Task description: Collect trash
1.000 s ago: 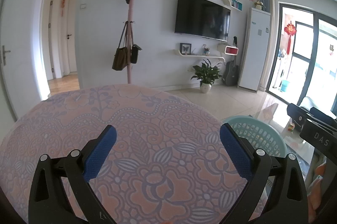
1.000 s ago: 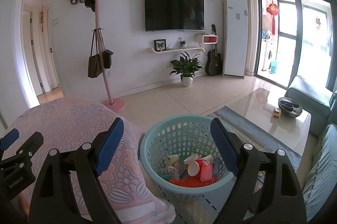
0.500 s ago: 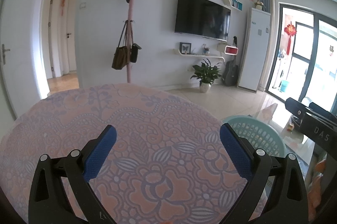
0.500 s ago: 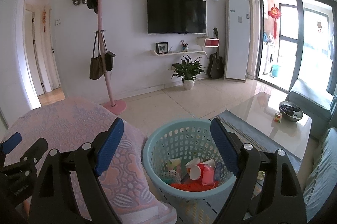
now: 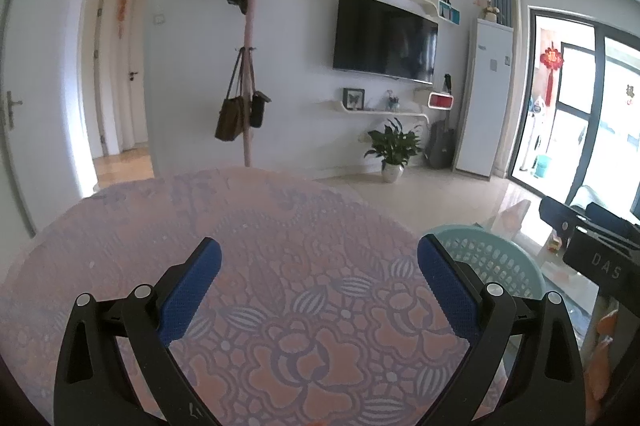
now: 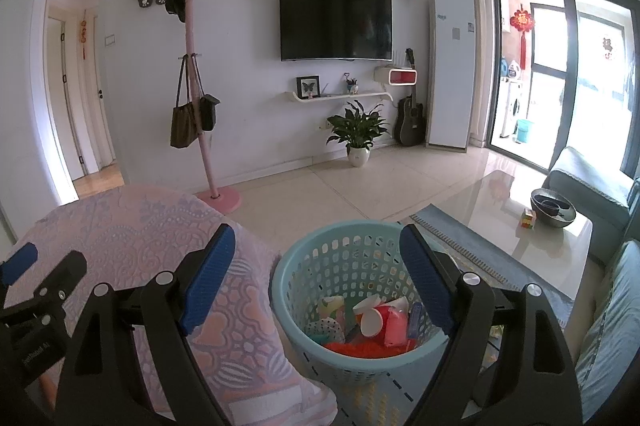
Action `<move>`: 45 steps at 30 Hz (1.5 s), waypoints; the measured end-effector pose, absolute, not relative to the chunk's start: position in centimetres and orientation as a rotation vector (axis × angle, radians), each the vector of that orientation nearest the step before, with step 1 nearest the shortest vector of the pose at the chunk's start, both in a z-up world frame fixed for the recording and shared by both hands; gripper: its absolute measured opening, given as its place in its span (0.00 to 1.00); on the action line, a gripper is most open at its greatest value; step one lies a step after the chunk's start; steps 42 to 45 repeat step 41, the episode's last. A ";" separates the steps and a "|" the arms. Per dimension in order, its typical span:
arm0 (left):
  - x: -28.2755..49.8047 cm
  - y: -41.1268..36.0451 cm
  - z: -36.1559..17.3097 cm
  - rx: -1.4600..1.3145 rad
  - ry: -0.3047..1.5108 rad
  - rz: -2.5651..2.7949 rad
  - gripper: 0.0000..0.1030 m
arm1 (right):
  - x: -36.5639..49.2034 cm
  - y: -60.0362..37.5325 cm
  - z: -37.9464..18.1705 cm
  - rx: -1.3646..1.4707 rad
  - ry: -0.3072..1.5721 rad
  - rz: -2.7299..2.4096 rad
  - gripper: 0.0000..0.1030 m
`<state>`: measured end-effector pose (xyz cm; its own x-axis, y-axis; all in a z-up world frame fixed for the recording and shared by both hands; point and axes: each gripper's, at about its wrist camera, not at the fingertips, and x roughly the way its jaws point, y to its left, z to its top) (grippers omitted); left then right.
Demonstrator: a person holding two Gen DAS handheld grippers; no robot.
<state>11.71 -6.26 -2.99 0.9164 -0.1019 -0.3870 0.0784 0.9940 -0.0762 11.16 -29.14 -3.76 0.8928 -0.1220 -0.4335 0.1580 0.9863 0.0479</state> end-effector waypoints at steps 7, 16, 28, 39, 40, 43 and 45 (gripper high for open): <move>10.8 -6.5 -1.5 -0.028 0.419 -0.076 0.92 | 10.6 -29.0 -3.1 0.075 0.444 -0.151 0.78; 8.2 -6.0 -0.1 -0.036 0.414 -0.088 0.92 | 9.2 -29.0 -2.1 0.048 0.434 -0.192 0.78; 6.3 -6.4 0.2 -0.034 0.467 -0.139 0.93 | 7.6 -29.5 -1.4 0.088 0.471 -0.188 0.78; 4.4 -5.2 0.3 -0.029 0.466 -0.128 0.93 | 6.7 -28.9 -0.9 0.075 0.479 -0.191 0.78; 4.5 -4.9 0.4 -0.032 0.465 -0.123 0.93 | 6.6 -28.8 -0.9 0.073 0.479 -0.190 0.78; 4.3 -4.6 0.3 -0.041 0.464 -0.118 0.93 | 6.5 -28.7 -0.9 0.072 0.479 -0.187 0.78; 4.3 -4.6 0.3 -0.041 0.464 -0.118 0.93 | 6.5 -28.7 -0.9 0.072 0.479 -0.187 0.78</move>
